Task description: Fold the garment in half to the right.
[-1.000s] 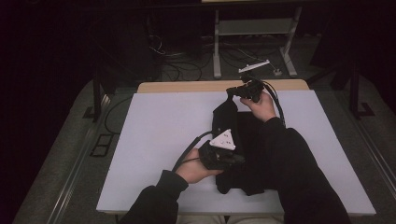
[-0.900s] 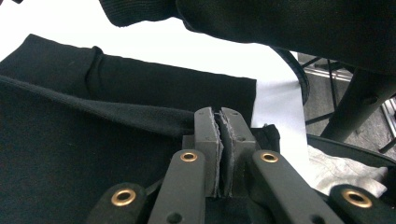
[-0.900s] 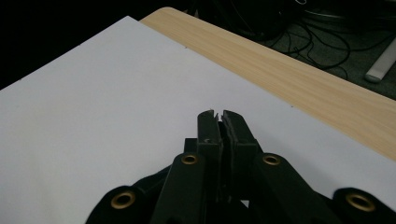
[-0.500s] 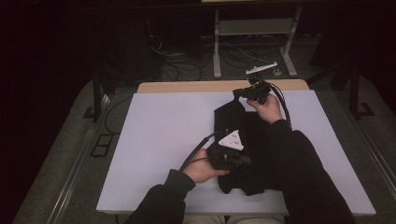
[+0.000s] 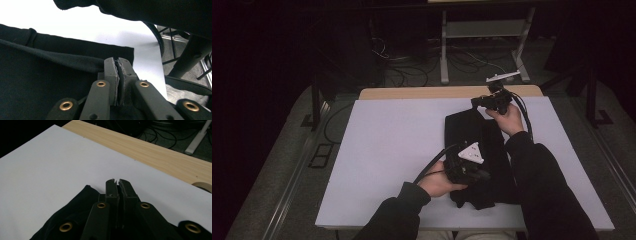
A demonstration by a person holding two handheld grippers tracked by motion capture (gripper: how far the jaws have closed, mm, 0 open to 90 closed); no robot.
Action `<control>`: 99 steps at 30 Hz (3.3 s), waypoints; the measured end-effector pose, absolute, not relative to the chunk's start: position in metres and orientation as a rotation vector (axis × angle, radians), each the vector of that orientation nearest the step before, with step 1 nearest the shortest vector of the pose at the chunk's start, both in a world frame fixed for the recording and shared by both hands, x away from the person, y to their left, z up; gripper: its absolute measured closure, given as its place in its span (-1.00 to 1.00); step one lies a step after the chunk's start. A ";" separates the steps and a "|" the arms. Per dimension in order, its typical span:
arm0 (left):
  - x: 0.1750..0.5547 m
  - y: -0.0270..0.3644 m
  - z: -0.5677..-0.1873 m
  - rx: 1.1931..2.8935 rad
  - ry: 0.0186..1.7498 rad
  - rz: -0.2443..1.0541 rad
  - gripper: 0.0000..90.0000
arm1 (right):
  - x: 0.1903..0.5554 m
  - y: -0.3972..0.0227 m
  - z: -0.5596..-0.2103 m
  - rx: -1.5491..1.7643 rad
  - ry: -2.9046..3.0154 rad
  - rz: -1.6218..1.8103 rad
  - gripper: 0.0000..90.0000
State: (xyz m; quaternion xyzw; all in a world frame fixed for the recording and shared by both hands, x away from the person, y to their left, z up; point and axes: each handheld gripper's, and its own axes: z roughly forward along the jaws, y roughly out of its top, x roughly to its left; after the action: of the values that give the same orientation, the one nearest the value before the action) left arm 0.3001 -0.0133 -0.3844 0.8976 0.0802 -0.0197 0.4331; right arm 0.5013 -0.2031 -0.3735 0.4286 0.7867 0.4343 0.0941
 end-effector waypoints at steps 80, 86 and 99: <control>0.307 -0.115 -0.416 2.390 0.142 -0.141 0.89 | 0.439 -0.301 -0.399 1.477 2.156 1.281 -0.86; 0.307 -0.123 -0.419 2.424 0.135 -0.129 0.89 | 0.421 -0.311 -0.397 1.462 2.146 1.302 -0.99; 0.309 -0.127 -0.422 2.428 0.131 -0.146 0.77 | 0.385 -0.322 -0.392 1.426 2.113 1.338 -1.00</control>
State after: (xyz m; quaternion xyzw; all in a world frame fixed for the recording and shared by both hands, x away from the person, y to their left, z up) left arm 0.3087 -0.1268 -0.4218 0.9354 0.0506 -0.0563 0.3455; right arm 0.3853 -0.3216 -0.3924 0.4912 0.7276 0.4606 0.1311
